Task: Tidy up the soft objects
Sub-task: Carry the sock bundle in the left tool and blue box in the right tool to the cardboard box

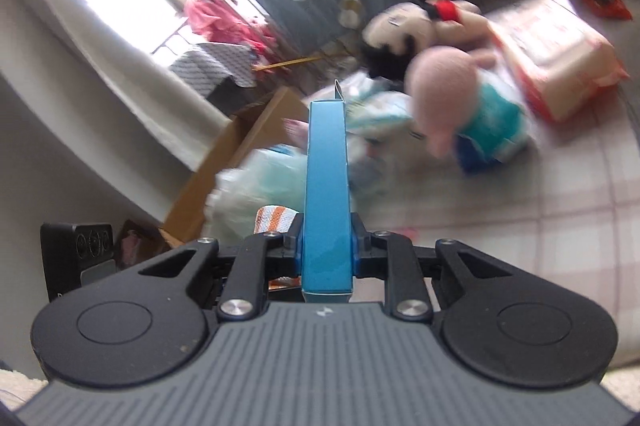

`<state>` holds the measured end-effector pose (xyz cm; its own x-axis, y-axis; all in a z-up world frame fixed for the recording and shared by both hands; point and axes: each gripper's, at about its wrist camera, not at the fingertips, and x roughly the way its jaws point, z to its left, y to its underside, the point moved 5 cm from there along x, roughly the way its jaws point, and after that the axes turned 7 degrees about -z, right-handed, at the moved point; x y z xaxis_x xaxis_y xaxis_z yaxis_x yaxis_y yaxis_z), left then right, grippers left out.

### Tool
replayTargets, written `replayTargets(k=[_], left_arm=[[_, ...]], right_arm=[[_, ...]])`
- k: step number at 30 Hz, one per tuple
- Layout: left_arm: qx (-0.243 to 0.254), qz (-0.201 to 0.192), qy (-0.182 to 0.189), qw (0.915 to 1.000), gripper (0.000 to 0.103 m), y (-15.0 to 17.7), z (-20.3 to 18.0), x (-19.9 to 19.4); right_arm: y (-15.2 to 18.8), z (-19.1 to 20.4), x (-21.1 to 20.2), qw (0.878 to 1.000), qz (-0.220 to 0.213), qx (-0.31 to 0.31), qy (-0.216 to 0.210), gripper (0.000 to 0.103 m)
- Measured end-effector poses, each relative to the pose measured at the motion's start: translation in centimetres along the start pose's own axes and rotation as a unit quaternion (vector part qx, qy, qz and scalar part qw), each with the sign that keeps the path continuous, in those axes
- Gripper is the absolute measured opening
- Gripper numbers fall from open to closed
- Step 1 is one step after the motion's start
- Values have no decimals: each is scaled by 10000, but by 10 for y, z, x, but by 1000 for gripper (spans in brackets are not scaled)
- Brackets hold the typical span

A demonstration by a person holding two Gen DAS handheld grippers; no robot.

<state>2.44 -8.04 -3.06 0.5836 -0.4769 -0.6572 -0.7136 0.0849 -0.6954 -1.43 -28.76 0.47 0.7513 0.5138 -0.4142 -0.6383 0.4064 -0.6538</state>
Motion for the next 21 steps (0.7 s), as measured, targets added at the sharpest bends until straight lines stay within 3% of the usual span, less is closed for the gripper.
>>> replayTargets(k=[5, 10, 14, 18, 21], left_arm=[[95, -793, -617, 9949, 41, -47, 49, -65], [-21, -1142, -1537, 9815, 42, -96, 135, -94], [28, -901, -2034, 9749, 42, -130, 210, -73], [309, -406, -2523, 9663, 42, -158, 281, -27], [548, 56, -2597, 9641, 42, -166, 329, 11]], right_arm=[[-37, 69, 37, 9969, -23, -281, -737, 19], [-75, 133, 113, 9926, 239, -366, -1137, 19], [-93, 176, 203, 9915, 715, -198, -1066, 19], [-98, 203, 309, 9913, 1193, -108, -550, 19], [-94, 214, 386, 9884, 1516, -53, -120, 19]])
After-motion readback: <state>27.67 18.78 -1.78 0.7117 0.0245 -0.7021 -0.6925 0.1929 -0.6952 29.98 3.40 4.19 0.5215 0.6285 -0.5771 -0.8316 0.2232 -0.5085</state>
